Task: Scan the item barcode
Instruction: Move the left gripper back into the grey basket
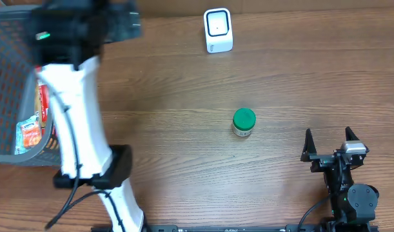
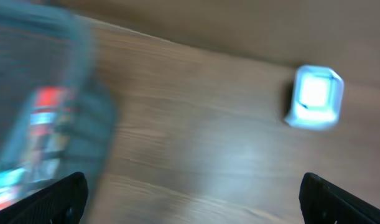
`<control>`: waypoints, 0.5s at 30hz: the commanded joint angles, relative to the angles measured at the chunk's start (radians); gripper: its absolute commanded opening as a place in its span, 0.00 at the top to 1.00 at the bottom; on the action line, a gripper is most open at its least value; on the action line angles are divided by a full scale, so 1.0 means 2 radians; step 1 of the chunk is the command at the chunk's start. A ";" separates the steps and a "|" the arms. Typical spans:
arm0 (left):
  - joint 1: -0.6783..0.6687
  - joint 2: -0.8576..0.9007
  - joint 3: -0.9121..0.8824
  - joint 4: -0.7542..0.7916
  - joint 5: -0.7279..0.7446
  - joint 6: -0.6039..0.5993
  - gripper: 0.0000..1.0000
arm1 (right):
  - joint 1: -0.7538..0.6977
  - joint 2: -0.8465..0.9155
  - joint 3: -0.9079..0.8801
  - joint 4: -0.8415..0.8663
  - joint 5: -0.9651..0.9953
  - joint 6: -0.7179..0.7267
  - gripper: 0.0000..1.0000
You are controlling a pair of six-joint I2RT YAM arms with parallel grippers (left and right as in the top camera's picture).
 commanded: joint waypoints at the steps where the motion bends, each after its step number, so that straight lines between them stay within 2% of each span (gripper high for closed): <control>1: 0.070 -0.036 0.003 -0.003 -0.006 0.016 0.00 | -0.003 -0.005 -0.006 0.003 0.000 -0.001 0.00; 7: 0.174 -0.049 -0.058 -0.003 0.001 0.015 0.00 | -0.003 -0.005 -0.006 0.003 0.000 -0.001 0.00; 15: 0.257 -0.056 -0.237 -0.002 0.001 0.006 0.00 | -0.003 -0.005 -0.006 0.003 0.000 -0.001 0.00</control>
